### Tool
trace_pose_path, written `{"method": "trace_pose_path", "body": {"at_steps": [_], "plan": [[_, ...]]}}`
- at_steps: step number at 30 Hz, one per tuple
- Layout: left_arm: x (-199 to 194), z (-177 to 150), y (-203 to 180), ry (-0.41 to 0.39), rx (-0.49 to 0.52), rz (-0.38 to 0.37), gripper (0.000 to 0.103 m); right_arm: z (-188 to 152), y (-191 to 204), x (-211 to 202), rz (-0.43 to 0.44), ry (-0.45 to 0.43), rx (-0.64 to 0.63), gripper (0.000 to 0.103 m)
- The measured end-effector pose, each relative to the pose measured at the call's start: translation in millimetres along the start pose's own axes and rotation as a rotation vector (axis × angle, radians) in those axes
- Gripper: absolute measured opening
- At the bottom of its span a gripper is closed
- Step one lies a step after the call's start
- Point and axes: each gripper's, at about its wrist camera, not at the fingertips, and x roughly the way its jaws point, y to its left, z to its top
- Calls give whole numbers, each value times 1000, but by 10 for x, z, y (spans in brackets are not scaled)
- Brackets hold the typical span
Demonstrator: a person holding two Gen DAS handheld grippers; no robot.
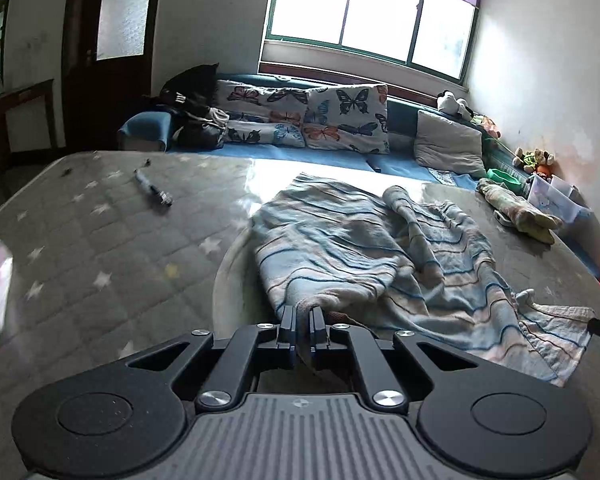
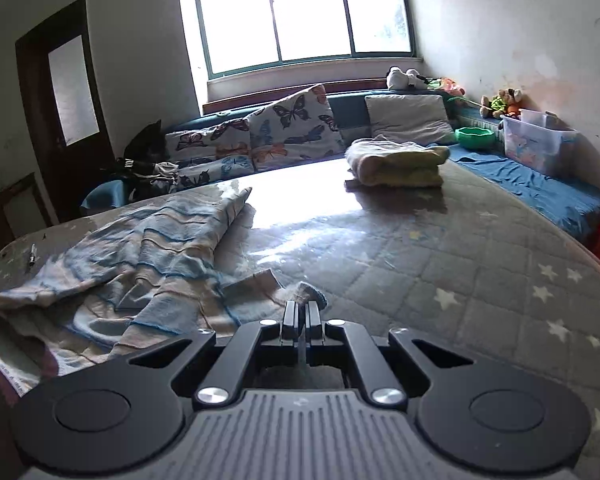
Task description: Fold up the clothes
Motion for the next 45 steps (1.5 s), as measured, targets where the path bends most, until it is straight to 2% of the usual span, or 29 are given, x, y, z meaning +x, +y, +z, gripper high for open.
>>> {"method": "trace_pose_path", "body": {"at_steps": [7,12,15,18,19,21,22,23,24,27,29,34,42,45], "plan": [[-411,-408,55,64,6,-2,7,-146,-202,-393,-31,-7,22,2],[-564,-646,109,133,-15,-8,7,-342,-275,-568,-40,55,16,2],[-591,-692,136,163,-9,-7,9,-469,-305,-618,-37,111,17,3],[-618,-642,153,162,13,-9,14,-494,-334,-657,-39,132,16,4],[-633,-613,148,152,26,-9,19,-492,-344,-667,-41,134,16,4],[-677,-547,128,122,55,-7,36,-422,-366,-677,-55,118,7,7],[-707,-514,115,101,69,-5,51,-373,-365,-671,-57,109,-3,7],[-734,-490,101,80,80,-5,58,-326,-354,-657,-56,99,-14,7],[-743,-456,82,62,90,-6,58,-282,-334,-636,-51,90,-26,7],[-677,-375,19,38,109,-20,64,-194,-213,-505,-13,86,-59,11],[-573,-347,-48,37,128,-19,66,-160,-113,-389,25,92,-75,19],[-248,-251,-215,32,178,-16,70,-114,132,-61,99,114,-111,29],[434,-160,-507,72,278,8,69,-109,399,366,156,159,-148,36],[620,-183,-560,99,311,22,61,-116,444,465,165,175,-153,38]]}}
